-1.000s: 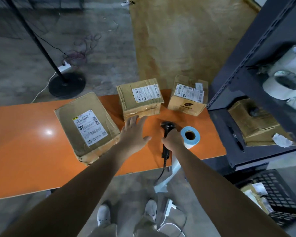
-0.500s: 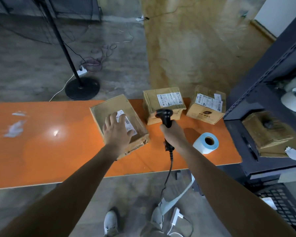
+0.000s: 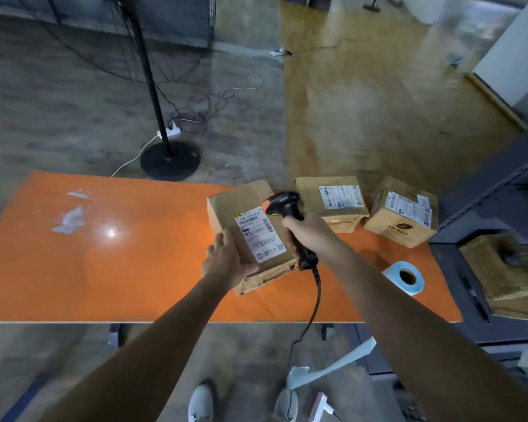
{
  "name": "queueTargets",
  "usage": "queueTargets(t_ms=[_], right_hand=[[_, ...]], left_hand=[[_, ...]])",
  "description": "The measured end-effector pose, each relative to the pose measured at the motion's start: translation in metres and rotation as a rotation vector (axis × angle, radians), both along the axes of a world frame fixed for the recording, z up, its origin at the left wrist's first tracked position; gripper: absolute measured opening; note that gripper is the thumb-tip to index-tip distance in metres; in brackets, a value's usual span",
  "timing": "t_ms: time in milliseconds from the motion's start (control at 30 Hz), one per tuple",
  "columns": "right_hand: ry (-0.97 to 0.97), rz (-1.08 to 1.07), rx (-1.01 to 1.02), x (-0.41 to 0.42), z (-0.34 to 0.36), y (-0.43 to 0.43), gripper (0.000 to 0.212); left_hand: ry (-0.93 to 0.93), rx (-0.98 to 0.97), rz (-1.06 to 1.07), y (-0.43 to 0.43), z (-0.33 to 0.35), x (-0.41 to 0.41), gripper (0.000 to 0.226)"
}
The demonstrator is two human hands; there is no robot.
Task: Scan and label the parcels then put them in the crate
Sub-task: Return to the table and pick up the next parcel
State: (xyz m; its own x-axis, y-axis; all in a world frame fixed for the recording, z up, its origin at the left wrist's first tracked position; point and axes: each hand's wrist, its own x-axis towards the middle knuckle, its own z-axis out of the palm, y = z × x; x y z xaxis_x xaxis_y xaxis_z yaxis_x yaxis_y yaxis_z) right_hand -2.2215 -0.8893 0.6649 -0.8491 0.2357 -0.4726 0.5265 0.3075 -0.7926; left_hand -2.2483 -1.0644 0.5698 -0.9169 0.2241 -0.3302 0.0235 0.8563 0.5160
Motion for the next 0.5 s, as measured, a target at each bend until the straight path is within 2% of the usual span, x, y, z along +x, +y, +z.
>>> queueTargets(t_ms=[133,500], right_hand=[[-0.022,0.012,0.009,-0.01,0.013,-0.008,0.02],[-0.066,0.055,0.028,-0.014,0.031,-0.012,0.021]], left_hand=[[-0.01,-0.076,-0.064,-0.004,0.001,0.0,0.124],[-0.003,-0.133,-0.095,-0.002,0.007,0.003,0.124]])
